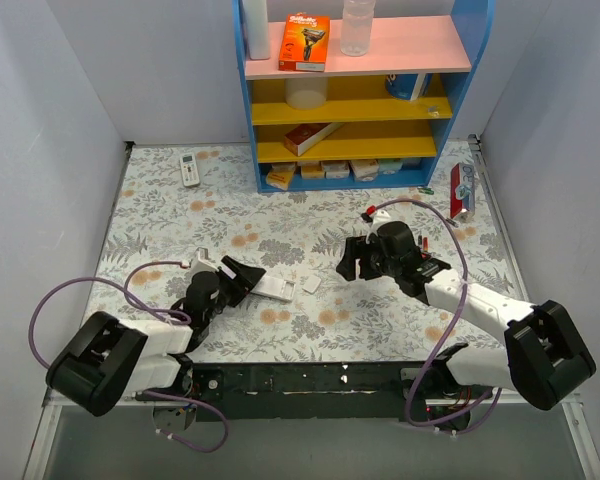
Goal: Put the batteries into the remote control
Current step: Place the remote control at the center of the board.
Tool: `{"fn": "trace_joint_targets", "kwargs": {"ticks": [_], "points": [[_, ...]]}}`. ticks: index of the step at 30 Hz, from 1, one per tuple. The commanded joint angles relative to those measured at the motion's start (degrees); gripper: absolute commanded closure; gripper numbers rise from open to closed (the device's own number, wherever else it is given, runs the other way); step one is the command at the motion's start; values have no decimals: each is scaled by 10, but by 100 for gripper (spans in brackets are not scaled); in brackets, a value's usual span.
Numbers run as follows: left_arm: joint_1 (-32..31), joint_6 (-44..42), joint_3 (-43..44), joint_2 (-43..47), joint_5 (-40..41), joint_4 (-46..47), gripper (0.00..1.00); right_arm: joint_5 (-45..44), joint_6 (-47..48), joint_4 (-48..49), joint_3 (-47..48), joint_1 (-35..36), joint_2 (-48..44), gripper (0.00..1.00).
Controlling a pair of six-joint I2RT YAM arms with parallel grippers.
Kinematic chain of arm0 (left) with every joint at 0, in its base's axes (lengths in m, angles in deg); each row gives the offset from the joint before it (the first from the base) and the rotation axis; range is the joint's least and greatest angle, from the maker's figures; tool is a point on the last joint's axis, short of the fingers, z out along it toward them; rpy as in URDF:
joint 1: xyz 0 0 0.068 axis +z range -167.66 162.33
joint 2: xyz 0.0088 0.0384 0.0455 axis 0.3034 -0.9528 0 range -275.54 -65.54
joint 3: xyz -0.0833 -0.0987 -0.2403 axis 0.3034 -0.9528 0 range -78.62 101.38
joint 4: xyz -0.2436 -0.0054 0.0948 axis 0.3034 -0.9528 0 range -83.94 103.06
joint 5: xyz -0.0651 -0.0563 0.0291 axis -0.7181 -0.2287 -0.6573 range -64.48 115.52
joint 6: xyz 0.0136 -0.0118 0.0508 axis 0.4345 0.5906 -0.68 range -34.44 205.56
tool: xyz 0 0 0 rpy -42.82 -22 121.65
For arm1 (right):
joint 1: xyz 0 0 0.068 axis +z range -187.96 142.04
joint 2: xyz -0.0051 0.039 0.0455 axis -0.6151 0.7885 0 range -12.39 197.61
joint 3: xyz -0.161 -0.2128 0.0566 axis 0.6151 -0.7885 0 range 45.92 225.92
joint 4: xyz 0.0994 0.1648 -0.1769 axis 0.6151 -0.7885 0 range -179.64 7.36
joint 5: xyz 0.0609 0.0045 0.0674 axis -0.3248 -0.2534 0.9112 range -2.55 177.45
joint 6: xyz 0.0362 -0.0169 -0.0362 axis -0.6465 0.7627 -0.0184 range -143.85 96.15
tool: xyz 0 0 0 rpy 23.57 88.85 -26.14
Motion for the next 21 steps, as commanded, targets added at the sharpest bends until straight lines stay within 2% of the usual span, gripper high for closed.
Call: {"fn": "trace_joint_targets", "kwargs": {"ticks": [1,3,6,10,13,17,21], "points": [[-4,14,-20,42,47,-136,23,-35,22,-64,25,-3,-38,23],[-3,18,-17,85,59,-191,12,-40,24,-84,25,-5,-54,21],[-5,6,6,159,76,-293,2,-68,26,-116,32,-12,-67,16],[-5,-38,62,244,98,-452,2,-80,20,-173,63,-38,-58,11],[-4,-122,115,288,120,-569,2,-104,28,-236,104,-54,-32,10],[-5,-216,186,296,132,-623,2,-123,31,-300,151,-76,-10,9],[-5,-220,202,264,116,-645,2,-125,29,-318,169,-91,-9,10]]}}
